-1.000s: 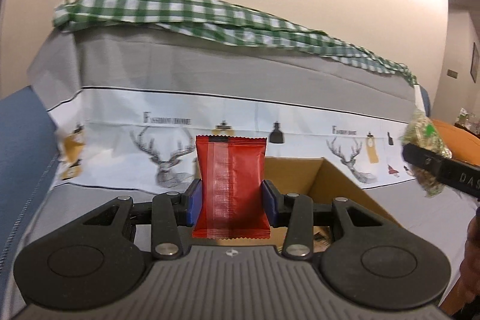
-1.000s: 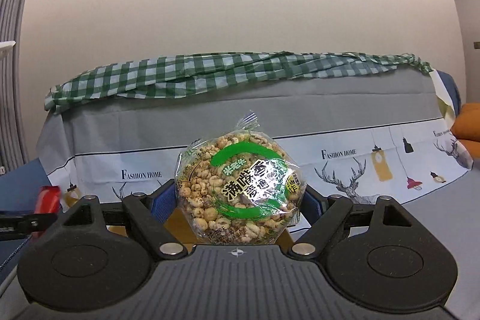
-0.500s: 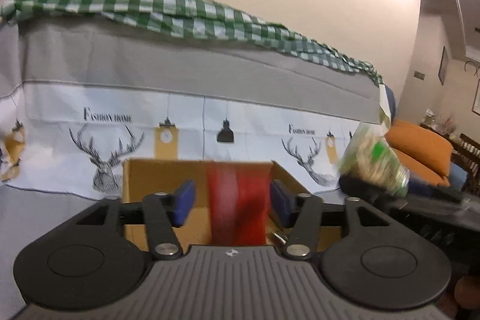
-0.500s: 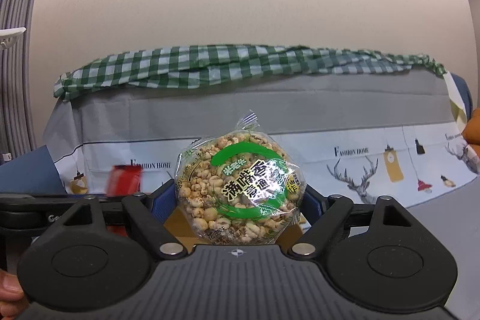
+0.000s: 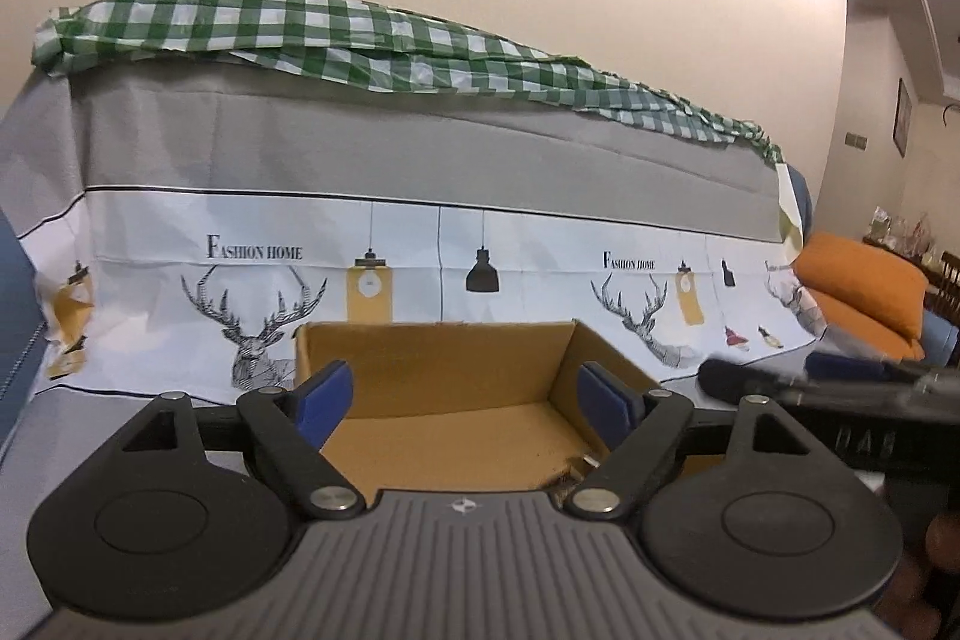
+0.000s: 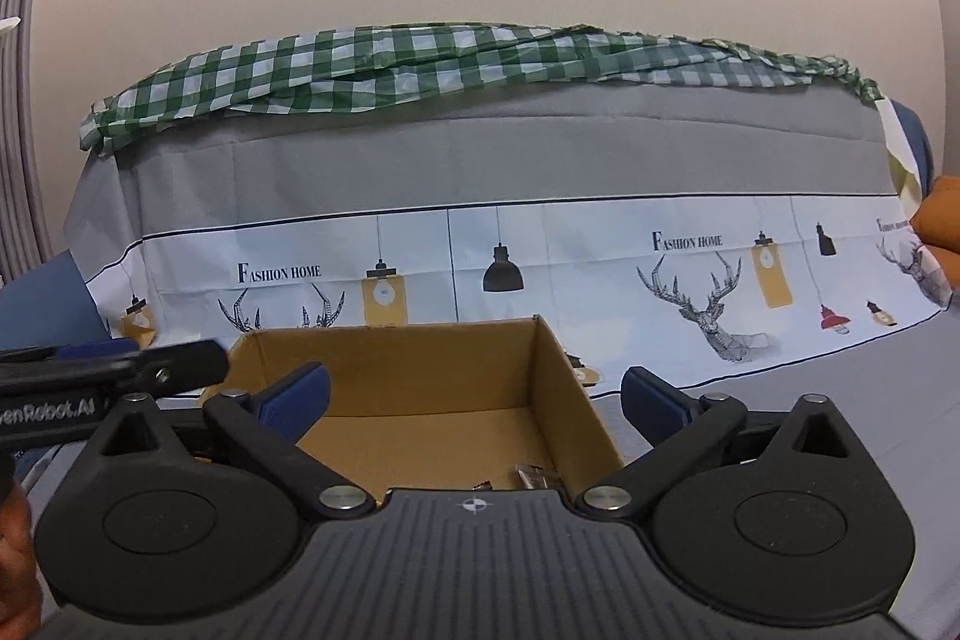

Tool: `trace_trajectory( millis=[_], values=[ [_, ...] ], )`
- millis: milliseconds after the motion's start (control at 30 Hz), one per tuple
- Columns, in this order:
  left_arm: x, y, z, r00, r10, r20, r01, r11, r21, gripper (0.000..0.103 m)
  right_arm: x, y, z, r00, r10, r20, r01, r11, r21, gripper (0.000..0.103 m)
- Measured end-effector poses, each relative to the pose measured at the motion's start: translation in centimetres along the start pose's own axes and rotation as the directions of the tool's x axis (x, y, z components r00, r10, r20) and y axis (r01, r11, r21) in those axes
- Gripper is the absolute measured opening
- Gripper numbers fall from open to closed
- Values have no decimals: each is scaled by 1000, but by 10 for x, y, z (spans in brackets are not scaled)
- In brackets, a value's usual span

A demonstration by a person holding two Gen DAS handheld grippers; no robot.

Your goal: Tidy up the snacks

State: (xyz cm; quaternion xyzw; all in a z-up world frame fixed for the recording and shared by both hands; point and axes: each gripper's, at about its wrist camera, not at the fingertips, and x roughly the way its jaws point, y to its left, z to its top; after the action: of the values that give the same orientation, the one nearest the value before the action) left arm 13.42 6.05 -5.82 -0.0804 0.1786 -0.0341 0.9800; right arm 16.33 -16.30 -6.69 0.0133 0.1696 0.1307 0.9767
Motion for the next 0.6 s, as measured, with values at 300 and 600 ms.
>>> trace_trajectory(
  millis=[300,600],
  values=[
    [-36,-6,-17,998,52,-41,-50,997,51,97,-35,-7,-5,996,-51,69,50,999,14,102],
    [-81,-23,-40,986,123,-112,-120,992,33,103,-63,-18,-22,999,2,-51,1,997,72,102]
  ],
)
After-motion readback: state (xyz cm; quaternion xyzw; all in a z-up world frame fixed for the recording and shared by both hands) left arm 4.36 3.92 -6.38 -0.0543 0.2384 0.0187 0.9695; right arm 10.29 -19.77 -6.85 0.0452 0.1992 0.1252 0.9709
